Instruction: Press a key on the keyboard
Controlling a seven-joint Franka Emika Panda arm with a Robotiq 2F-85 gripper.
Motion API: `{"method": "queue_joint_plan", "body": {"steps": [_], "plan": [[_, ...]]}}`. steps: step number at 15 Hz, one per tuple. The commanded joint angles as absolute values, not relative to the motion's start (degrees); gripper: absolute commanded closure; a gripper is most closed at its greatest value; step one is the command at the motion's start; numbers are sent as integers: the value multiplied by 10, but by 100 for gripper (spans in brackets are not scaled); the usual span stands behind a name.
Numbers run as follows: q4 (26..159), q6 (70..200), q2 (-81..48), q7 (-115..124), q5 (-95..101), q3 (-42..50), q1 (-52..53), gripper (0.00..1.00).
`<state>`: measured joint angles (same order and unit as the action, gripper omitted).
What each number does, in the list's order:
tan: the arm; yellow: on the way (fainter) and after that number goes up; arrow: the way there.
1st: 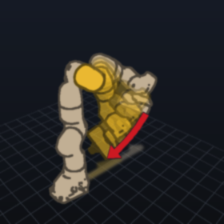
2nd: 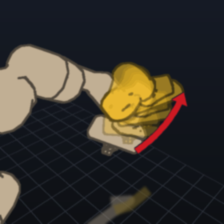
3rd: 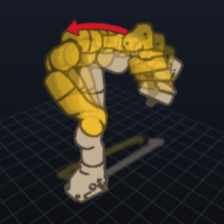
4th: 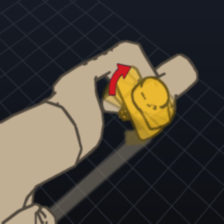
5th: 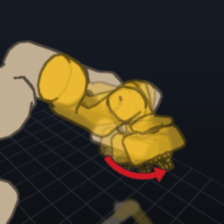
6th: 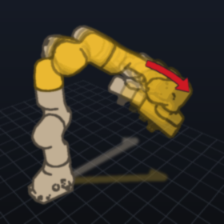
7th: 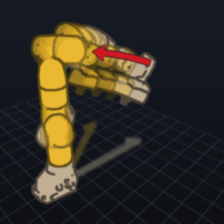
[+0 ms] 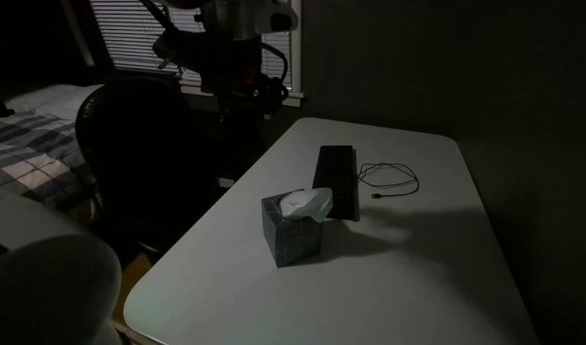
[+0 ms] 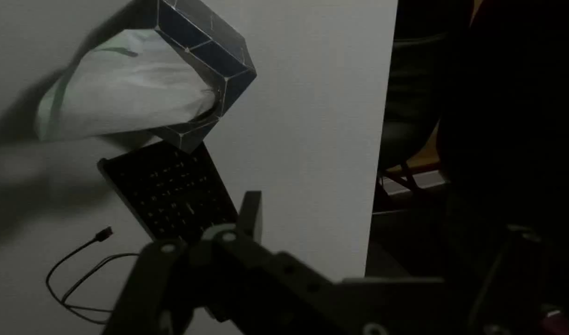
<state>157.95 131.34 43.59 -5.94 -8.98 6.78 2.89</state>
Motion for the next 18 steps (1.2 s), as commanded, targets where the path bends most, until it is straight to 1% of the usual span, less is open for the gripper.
{"method": "queue_joint_plan", "body": {"steps": [1, 7, 12, 17, 18], "plan": [[1580, 1312, 435, -62, -93, 64, 25, 0], [1581, 1312, 432, -62, -93, 64, 25, 0], [1513, 1410, 307, 11, -80, 19, 6, 0], [1417, 1432, 150, 80, -45, -22, -13, 0], [1397, 1428, 118, 94, -30, -28, -17, 25]]}}
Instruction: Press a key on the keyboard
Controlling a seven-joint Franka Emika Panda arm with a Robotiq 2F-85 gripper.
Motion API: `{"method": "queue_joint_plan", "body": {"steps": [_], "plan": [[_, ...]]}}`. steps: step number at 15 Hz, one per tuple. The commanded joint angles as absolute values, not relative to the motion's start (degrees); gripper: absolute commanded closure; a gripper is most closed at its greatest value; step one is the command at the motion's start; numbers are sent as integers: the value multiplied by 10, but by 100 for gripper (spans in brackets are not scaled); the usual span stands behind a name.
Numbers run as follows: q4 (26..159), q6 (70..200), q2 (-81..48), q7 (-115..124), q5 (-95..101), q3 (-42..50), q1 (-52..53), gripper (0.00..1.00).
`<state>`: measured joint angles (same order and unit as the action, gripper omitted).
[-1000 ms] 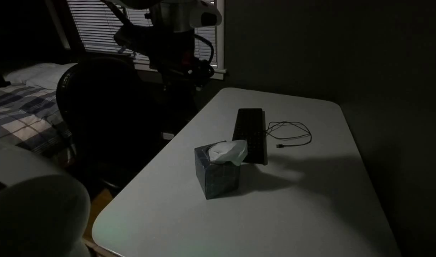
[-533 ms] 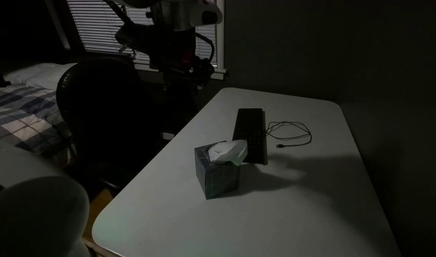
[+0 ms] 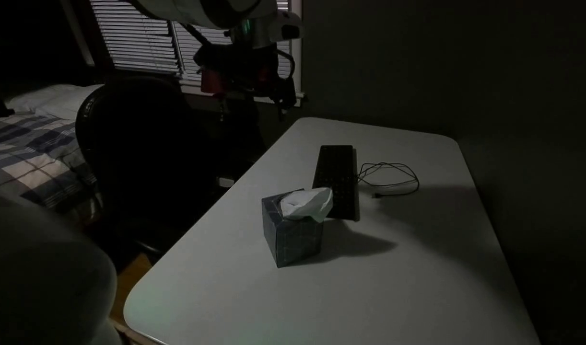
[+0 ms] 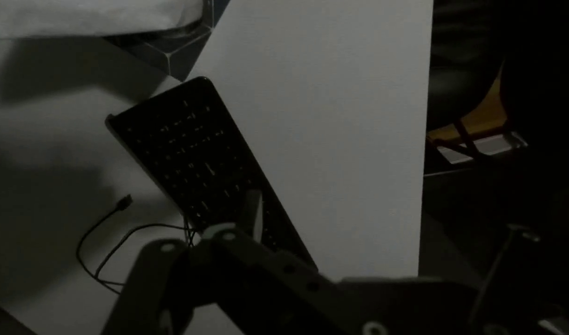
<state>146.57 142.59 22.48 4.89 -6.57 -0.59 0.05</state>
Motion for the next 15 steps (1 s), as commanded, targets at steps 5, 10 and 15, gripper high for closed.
{"method": "queue_joint_plan", "body": {"steps": [5, 10, 15], "plan": [[1285, 1393, -20, 166, 29, -24, -18, 58], [1212, 1376, -122, 194, 56, 6, -8, 94], [1163, 1388, -201, 191, 75, 40, -1, 100]]}}
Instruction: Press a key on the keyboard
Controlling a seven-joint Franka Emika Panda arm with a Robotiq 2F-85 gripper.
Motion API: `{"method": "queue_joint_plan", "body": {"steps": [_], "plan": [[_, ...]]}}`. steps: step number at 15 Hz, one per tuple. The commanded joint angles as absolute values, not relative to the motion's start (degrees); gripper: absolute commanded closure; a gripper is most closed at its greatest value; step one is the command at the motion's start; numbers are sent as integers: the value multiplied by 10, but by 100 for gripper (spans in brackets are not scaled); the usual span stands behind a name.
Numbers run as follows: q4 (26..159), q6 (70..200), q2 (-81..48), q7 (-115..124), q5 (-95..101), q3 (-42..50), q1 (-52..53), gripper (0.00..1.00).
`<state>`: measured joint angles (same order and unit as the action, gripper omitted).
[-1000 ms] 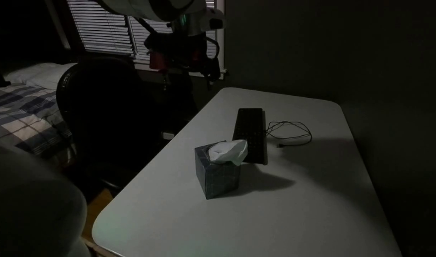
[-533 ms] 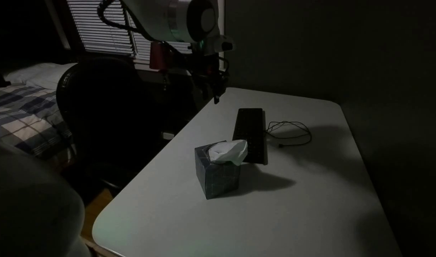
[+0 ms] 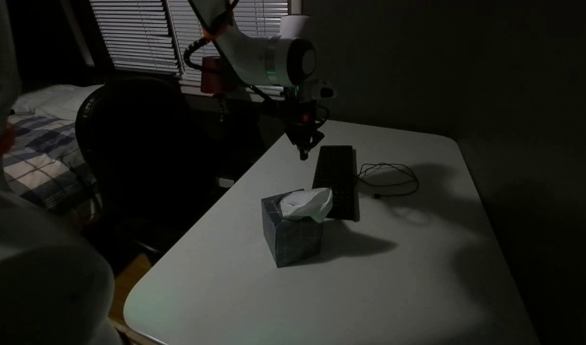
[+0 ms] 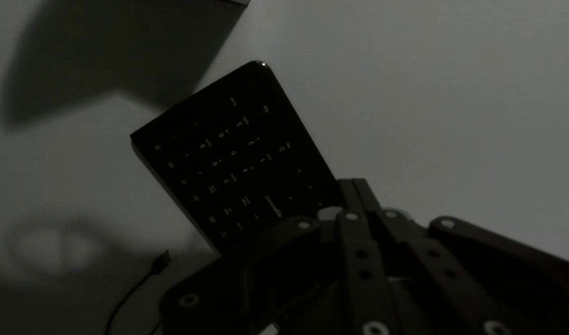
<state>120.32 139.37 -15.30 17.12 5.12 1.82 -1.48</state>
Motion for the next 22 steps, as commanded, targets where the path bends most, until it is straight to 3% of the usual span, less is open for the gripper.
{"method": "queue_joint_plan", "body": {"steps": [1, 22], "plan": [[1156, 1394, -214, 189, 75, 45, -1, 100], [1062, 1437, -367, 223, 90, 113, 50, 100]]}}
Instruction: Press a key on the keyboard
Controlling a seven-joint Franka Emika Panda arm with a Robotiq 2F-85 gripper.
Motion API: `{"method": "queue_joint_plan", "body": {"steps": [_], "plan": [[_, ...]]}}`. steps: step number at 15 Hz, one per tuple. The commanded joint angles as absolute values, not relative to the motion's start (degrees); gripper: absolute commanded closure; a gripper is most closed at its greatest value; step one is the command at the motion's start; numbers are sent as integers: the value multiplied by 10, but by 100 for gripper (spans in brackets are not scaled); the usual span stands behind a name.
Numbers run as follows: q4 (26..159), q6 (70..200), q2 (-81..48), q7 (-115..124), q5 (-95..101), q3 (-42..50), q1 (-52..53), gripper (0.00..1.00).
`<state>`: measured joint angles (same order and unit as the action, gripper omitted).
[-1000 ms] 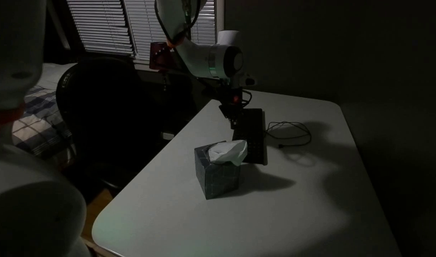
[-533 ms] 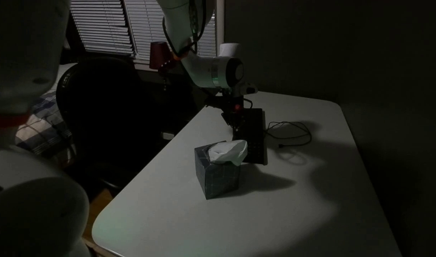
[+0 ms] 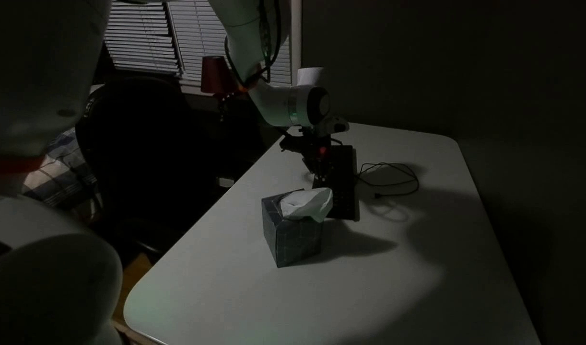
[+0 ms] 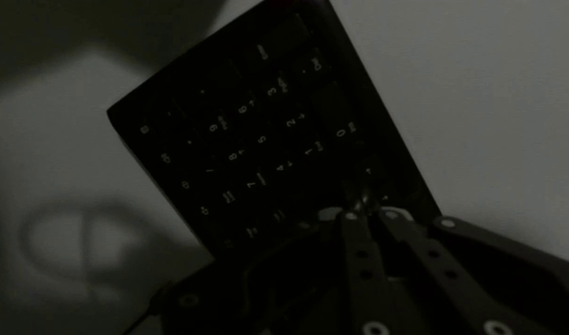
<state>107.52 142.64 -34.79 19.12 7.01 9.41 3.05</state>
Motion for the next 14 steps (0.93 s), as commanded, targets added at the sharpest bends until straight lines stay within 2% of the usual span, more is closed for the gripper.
{"method": "queue_joint_plan", "body": {"steps": [1, 14], "plan": [[1072, 1425, -351, 195, 72, 98, 34, 99], [1051, 1426, -374, 209, 92, 111, 50, 100]]}}
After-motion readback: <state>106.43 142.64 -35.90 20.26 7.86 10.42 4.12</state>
